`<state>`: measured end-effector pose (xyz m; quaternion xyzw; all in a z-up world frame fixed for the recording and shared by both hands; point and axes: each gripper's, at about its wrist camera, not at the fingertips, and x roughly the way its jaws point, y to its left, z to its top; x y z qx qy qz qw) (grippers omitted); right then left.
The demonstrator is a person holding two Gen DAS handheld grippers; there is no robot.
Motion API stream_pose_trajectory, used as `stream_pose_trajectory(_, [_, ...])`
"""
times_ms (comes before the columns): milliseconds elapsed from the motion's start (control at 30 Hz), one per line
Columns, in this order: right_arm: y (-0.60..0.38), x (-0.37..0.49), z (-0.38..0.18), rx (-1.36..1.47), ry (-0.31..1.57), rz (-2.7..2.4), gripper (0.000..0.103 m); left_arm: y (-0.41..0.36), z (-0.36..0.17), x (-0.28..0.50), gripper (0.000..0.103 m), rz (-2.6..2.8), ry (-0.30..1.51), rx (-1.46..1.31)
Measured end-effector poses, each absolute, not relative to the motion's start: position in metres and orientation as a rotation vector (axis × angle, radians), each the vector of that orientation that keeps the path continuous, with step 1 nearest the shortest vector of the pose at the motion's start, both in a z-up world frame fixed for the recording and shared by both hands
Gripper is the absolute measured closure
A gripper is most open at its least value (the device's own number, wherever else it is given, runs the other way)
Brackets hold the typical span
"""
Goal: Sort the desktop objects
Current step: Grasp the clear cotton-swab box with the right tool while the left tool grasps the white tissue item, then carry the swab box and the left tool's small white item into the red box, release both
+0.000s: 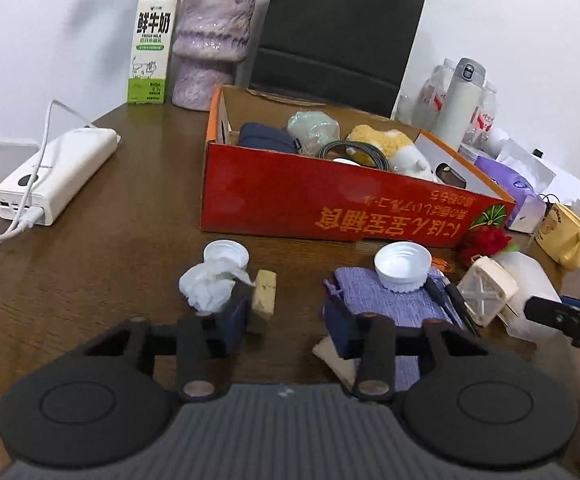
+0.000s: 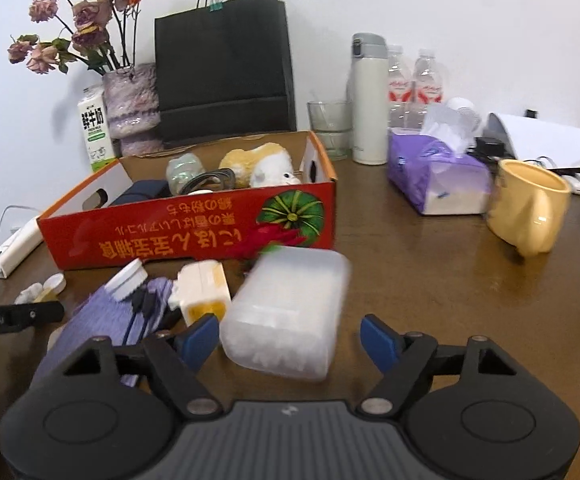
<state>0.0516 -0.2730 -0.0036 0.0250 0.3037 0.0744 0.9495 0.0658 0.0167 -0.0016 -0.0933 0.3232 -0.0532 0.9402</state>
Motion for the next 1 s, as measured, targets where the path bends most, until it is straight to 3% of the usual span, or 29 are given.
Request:
stream_pose_trajectory(67, [-0.268,0.06,-0.006,0.03,0.619,0.14,0.025,0.017,-0.002,0.069,0.062,-0.102,0.655,-0.201])
stream_pose_trajectory(100, [-0.267,0.063,-0.006,0.022,0.614,0.138,0.023,0.016,-0.002,0.07,0.069,-0.097,0.653,-0.2])
stream_pose_trajectory(133, [-0.265,0.065,-0.006,0.019,0.614,0.14,0.023,0.016,-0.002,0.071,0.088,-0.091,0.656,-0.198])
stream_pose_trajectory(167, [-0.264,0.066,-0.006,0.021,0.614,0.142,0.023,0.016,-0.003,0.071,0.091,-0.087,0.663,-0.199])
stream_pose_trajectory(333, [-0.261,0.068,-0.005,0.026,0.621,0.148,0.025,0.017,0.0,0.061,0.091,-0.104,0.685,-0.232])
stream_pose_trajectory(400, [-0.264,0.067,-0.004,0.045,0.628,0.144,0.032,0.012,0.004,0.047,0.091,-0.103,0.689,-0.219])
stream_pose_trajectory(533, [-0.27,0.051,-0.003,0.044,0.629,0.14,0.034,0.007,0.013,0.01,0.091,-0.087,0.678,-0.189])
stream_pose_trajectory(1000, [-0.255,-0.112,-0.017,-0.077,0.673,0.242,0.038,0.014,0.009,-0.1,0.09,-0.04,0.708,-0.107])
